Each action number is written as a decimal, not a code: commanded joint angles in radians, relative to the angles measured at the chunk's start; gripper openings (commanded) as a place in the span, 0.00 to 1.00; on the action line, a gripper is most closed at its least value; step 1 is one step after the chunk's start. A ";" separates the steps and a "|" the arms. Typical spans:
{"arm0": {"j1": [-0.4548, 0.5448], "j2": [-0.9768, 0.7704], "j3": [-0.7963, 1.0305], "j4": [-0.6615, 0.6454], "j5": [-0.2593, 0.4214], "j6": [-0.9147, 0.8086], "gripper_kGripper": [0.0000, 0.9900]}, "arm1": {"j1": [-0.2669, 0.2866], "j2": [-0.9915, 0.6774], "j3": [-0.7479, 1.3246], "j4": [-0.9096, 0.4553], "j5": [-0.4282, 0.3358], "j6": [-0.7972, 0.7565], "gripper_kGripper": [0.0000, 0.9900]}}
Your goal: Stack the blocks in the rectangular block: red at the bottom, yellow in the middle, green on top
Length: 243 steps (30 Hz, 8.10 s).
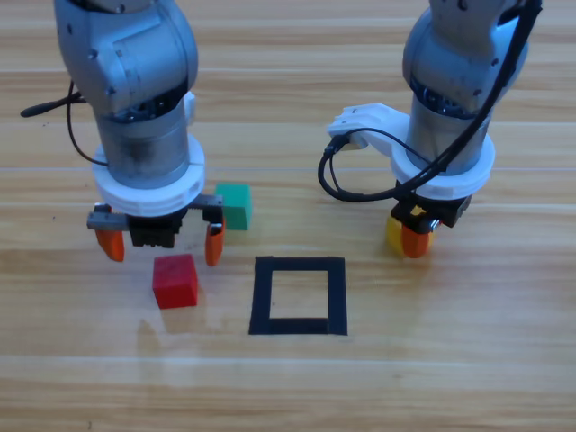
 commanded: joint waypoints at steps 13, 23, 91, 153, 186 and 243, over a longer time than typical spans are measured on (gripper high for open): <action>0.088 0.020 0.073 -0.092 -0.088 -0.037 0.97 | -0.067 0.118 -0.018 0.044 0.031 -0.005 0.19; 0.088 -0.001 0.142 -0.167 -0.115 -0.007 0.97 | -0.209 -0.132 0.100 0.086 0.212 0.006 0.18; -0.183 0.145 -0.198 0.004 -0.032 -0.129 0.12 | -0.040 -0.317 0.317 -0.081 -0.008 0.673 0.18; -0.228 0.260 -0.260 -0.067 0.003 -0.135 0.12 | -0.040 -0.292 0.304 -0.081 -0.011 0.673 0.18; -0.236 0.283 -0.270 -0.075 0.015 -0.135 0.12 | -0.040 -0.287 0.298 -0.081 -0.008 0.673 0.18; 0.226 0.013 -0.580 0.358 -0.020 0.456 1.00 | 0.276 0.111 -0.484 0.422 0.100 0.960 0.18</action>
